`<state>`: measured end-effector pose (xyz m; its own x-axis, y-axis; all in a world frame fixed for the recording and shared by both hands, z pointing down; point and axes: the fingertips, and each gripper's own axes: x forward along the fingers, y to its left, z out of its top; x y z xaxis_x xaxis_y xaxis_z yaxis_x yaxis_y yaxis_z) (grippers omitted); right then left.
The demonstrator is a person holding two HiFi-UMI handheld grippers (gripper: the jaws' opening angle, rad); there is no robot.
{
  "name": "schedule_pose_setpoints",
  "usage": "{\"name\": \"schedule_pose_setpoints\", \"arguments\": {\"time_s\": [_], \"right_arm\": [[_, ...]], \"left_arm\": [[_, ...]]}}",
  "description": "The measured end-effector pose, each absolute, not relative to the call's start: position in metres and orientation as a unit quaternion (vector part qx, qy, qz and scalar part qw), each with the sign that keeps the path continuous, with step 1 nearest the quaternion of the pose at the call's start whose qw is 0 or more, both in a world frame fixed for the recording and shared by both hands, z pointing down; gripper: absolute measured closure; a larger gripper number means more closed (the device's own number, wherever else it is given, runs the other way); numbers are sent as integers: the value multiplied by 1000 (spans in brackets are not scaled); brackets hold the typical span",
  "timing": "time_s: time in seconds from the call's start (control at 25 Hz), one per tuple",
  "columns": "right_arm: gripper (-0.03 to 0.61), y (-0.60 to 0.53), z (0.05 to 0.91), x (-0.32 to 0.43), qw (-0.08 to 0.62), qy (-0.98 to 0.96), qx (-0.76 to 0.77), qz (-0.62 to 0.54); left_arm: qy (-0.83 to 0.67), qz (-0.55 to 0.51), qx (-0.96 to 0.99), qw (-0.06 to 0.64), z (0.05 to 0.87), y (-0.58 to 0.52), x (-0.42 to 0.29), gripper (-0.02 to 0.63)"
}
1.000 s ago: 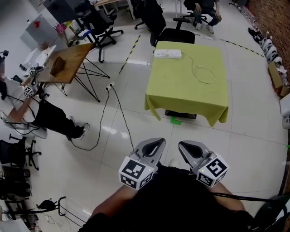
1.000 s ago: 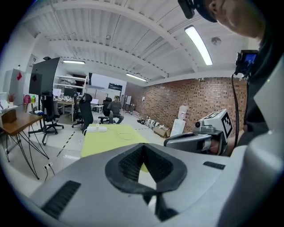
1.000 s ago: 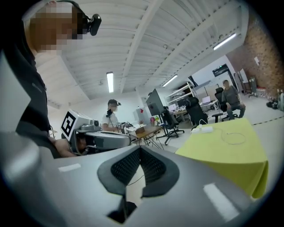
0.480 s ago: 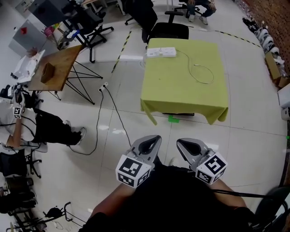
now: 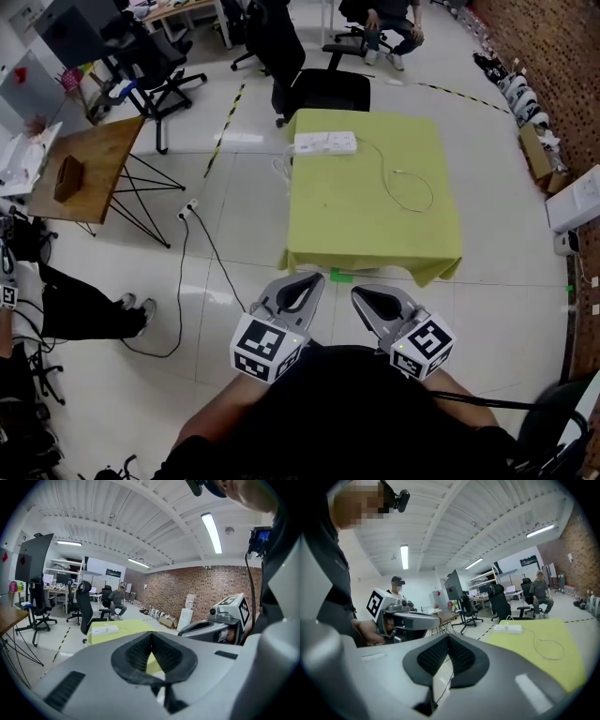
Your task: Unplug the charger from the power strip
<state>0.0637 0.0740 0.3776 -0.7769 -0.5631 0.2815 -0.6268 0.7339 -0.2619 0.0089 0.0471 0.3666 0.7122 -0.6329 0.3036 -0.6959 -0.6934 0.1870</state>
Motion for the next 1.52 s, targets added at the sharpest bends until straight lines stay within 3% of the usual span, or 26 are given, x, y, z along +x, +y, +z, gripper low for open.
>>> {"name": "schedule_pose_setpoints", "arguments": {"time_s": [0.36, 0.76, 1.52], "right_arm": [[575, 9, 384, 22, 102, -901, 378, 189], [575, -28, 405, -12, 130, -895, 370, 210], [575, -178, 421, 60, 88, -907, 328, 249]], "left_arm": [[-318, 123, 929, 145, 390, 0, -43, 607], [-291, 142, 927, 189, 428, -28, -68, 607], [-392, 168, 883, 196, 425, -184, -31, 607]]}}
